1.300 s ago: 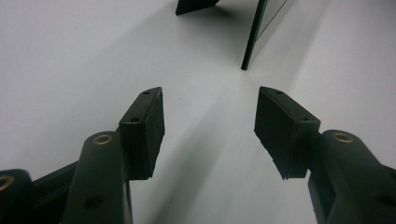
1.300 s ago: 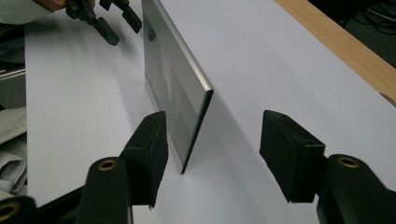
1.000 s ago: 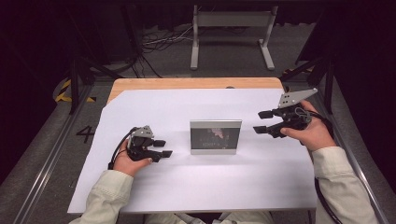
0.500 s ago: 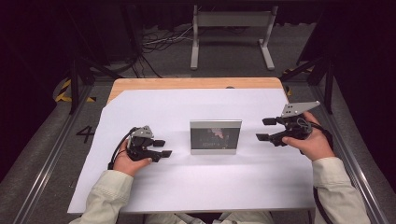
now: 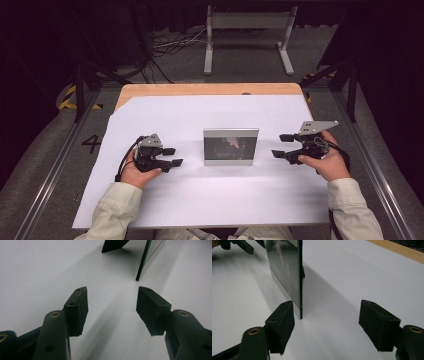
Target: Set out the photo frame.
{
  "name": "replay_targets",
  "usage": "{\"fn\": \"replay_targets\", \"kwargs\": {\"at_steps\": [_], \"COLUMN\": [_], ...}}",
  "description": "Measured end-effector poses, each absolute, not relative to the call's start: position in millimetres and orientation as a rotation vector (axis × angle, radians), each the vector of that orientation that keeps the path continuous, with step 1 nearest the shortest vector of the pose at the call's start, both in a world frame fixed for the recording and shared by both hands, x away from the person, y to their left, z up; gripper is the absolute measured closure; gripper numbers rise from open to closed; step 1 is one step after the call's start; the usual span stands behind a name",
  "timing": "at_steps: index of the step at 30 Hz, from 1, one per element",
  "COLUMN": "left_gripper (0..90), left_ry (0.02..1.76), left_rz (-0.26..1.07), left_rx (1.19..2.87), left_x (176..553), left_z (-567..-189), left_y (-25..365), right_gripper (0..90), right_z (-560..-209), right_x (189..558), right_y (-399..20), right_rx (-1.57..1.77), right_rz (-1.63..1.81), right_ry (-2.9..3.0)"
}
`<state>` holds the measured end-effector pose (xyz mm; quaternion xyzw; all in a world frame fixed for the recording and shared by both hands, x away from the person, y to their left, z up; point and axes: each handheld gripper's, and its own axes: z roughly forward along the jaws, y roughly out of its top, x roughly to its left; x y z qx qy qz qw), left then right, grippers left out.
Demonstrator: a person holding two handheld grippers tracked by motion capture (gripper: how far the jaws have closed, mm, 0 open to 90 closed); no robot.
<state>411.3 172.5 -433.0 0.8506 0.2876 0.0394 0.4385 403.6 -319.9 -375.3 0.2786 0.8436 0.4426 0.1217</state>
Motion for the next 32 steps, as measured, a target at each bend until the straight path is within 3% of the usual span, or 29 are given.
{"fn": "replay_targets", "kwargs": {"at_steps": [19, 32], "left_gripper": [42.5, 41.3], "left_ry": [0.713, 0.727], "left_rz": [0.094, 0.067], "left_rx": [2.122, 2.129], "left_x": [413, 415], "left_z": [-435, -438], "left_y": [171, 171], "right_gripper": [26.4, 25.9], "right_z": [-414, -421], "right_x": [403, 403], "right_y": [-320, -321], "right_rx": [0.959, 0.983], "right_rz": [1.254, 1.224], "right_ry": [2.425, 2.432]}}
